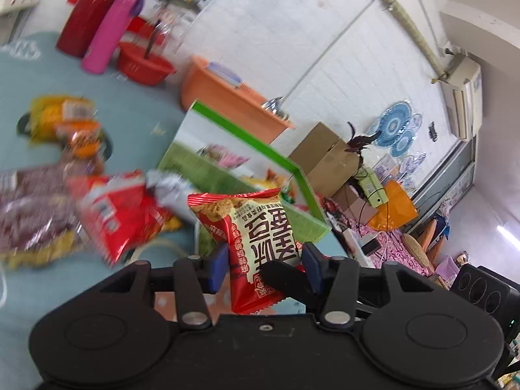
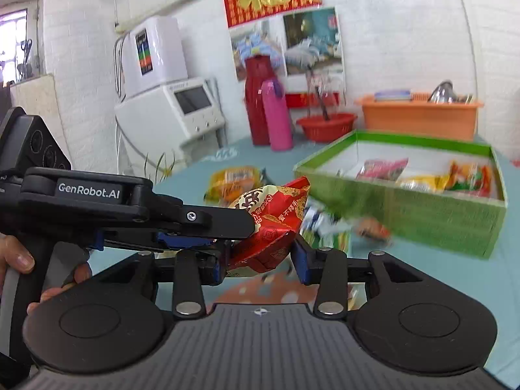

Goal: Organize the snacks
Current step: 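Carry both red bags over the green box and open both tools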

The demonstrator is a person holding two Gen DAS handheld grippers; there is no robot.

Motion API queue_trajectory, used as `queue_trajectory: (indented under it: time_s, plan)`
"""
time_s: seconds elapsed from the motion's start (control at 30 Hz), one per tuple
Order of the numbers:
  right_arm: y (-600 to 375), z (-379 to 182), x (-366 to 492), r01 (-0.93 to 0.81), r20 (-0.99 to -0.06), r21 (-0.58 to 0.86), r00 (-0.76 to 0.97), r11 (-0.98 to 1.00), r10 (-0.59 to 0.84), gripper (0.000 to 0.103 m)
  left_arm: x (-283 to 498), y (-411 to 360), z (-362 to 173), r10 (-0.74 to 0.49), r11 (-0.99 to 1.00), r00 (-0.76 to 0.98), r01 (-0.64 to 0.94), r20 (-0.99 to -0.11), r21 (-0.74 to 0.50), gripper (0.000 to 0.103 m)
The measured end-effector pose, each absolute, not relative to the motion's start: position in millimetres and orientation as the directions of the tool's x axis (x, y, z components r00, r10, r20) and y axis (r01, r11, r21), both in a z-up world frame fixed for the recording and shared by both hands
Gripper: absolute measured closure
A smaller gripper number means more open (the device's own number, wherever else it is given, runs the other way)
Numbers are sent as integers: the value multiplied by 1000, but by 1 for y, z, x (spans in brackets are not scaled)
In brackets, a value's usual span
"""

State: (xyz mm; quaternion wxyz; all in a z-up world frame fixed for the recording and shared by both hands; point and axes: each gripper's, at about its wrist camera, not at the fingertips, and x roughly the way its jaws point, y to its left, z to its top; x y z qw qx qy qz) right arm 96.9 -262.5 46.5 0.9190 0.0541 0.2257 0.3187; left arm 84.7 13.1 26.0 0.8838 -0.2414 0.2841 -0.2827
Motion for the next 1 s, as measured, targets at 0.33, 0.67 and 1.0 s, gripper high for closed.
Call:
queue_trajectory:
  time_s: [0.33,0.67,1.0]
  plan:
    - [-283,71,150,-493,-269,234,795,838,543,33,151,-22,58,-665,711,675,442,-318,-548,45]
    - [-289,65,212,-439,-263,242,829,866,494,34,219,-33,52,-672,710,667,454,-323,-539,45]
    - [-275,27,256,-391,-368,164,828,906,424,20,254,-46,18,-540,830,713,363,-448,-423,0]
